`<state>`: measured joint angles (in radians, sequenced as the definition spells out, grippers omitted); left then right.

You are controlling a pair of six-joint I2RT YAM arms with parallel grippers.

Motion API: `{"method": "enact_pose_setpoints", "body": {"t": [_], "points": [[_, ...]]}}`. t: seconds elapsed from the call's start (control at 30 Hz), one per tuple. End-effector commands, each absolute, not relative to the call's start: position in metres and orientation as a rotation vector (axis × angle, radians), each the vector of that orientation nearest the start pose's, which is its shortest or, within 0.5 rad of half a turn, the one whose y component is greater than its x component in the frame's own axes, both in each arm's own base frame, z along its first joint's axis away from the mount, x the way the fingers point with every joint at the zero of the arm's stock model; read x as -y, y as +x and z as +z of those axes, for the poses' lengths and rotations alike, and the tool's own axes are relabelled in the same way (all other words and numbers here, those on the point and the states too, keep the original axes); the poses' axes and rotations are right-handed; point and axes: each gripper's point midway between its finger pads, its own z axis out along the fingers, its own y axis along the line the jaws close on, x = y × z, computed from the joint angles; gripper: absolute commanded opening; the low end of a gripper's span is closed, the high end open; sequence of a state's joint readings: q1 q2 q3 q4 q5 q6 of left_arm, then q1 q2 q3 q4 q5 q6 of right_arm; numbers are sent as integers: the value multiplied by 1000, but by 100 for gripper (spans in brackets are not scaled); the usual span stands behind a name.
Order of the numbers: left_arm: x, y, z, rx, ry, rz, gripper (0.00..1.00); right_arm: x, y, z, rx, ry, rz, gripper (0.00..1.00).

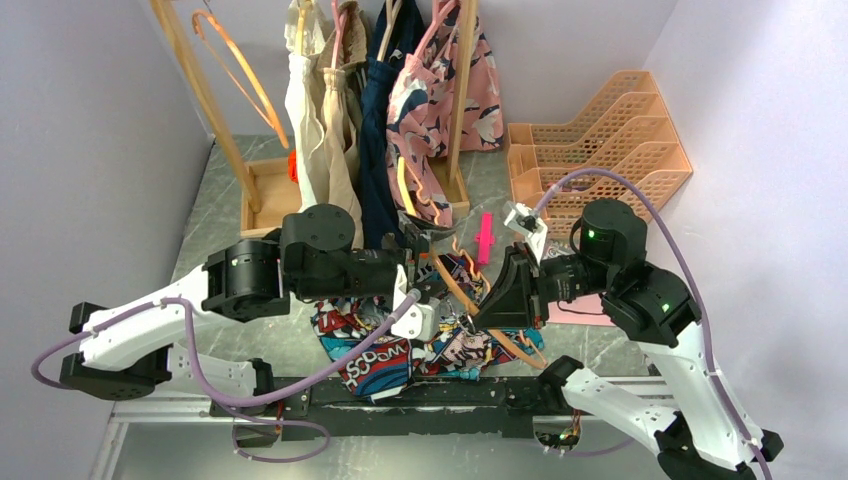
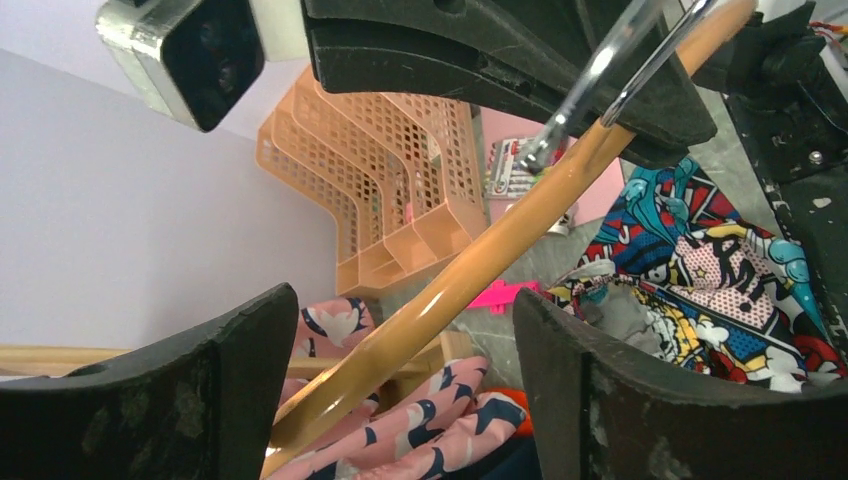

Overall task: Place the shorts on the hanger
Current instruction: Adjust the hanger.

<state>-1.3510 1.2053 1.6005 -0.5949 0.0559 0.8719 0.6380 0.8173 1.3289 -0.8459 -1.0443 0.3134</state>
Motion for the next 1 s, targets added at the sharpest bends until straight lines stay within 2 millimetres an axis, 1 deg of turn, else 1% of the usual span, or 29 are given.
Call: {"method": "enact_pose_setpoints", "body": {"t": [0.0,0.07,0.2,0.27,0.4,0.5,0.57,0.63,0.9,0.97], "points": [[351,100,413,-805,1717,-386,77,-216,19,409,-1622,-1164,1603,0],[351,94,410,-810,1737,-418,71,-215,19,411,-1609,-1174,1597,0],[350,78,402,-811,1787,-515,62,-213,15,418,-1576,-1194,1593,0],[350,75,397,-823,1813,-533,56,-214,16,420,-1571,-1199,1598,0],[352,69,385,-827,1851,-563,34,-215,16,425,-1552,-1208,1603,0],[351,66,381,-822,1864,-577,16,-216,17,429,-1538,-1212,1598,0],[350,66,379,-823,1863,-575,8,-217,18,432,-1528,-1213,1597,0],[349,65,375,-823,1867,-577,7,-218,19,434,-1519,-1215,1596,0],[344,55,362,-842,1877,-649,8,-223,23,434,-1489,-1239,1624,0],[345,52,361,-845,1867,-668,29,-224,22,435,-1475,-1251,1634,0]]}}
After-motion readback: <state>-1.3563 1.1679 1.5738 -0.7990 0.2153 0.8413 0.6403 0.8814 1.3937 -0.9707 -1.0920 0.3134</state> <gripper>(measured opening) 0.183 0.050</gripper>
